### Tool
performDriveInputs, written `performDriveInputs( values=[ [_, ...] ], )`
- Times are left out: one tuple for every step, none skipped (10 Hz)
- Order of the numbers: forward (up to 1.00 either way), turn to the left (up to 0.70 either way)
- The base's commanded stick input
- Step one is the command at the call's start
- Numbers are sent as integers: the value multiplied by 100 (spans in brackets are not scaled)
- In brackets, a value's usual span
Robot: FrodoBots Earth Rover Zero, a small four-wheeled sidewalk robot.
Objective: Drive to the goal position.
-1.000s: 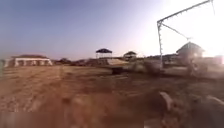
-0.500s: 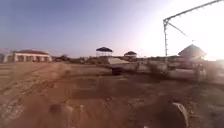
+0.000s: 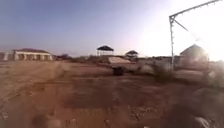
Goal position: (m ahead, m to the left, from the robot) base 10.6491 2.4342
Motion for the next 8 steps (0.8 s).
performDriveInputs(
  values=[
    [70, 35],
    [70, 35],
    [70, 8],
    [70, 0],
    [70, 0],
    [70, 0],
    [70, 0],
    [70, 0]
  ],
)
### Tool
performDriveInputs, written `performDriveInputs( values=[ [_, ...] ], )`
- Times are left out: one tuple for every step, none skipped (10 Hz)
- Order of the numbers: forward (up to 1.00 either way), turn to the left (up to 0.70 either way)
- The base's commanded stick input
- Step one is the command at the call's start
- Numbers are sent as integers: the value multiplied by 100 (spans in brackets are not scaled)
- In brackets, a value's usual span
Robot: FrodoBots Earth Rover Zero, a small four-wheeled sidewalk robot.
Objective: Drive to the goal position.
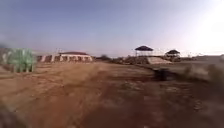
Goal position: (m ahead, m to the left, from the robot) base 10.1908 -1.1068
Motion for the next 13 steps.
performDriveInputs(
  values=[
    [70, 0],
    [70, 0],
    [70, 0],
    [70, 0],
    [70, 0],
    [70, 0],
    [70, 0],
    [70, 0],
    [70, 0],
    [70, 0],
    [70, 0],
    [70, 0],
    [70, 0]
  ],
)
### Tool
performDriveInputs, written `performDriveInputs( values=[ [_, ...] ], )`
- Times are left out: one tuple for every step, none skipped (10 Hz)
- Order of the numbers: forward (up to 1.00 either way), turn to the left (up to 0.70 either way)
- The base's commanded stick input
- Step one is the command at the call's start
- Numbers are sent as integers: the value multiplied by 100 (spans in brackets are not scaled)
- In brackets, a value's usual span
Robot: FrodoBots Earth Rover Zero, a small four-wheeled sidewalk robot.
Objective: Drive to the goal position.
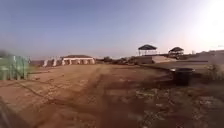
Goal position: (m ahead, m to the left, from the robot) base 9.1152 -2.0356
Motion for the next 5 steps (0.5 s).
performDriveInputs(
  values=[
    [70, 0],
    [70, 0],
    [70, 0],
    [70, 0],
    [70, 0]
  ],
)
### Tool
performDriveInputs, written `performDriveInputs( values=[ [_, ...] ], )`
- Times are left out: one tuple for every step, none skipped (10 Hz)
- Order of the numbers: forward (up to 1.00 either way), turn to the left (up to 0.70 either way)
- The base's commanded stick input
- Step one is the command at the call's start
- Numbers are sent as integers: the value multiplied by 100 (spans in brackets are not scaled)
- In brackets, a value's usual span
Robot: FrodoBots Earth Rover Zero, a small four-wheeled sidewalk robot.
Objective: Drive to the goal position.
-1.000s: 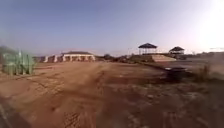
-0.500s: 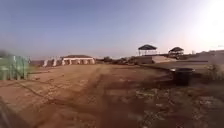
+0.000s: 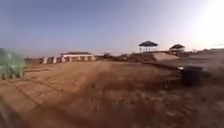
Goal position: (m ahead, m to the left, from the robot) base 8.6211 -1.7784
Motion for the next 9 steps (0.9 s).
performDriveInputs(
  values=[
    [70, 0],
    [70, 0],
    [70, 0],
    [70, 0],
    [70, 0],
    [70, 0],
    [70, 0],
    [70, 0],
    [70, 0]
  ],
)
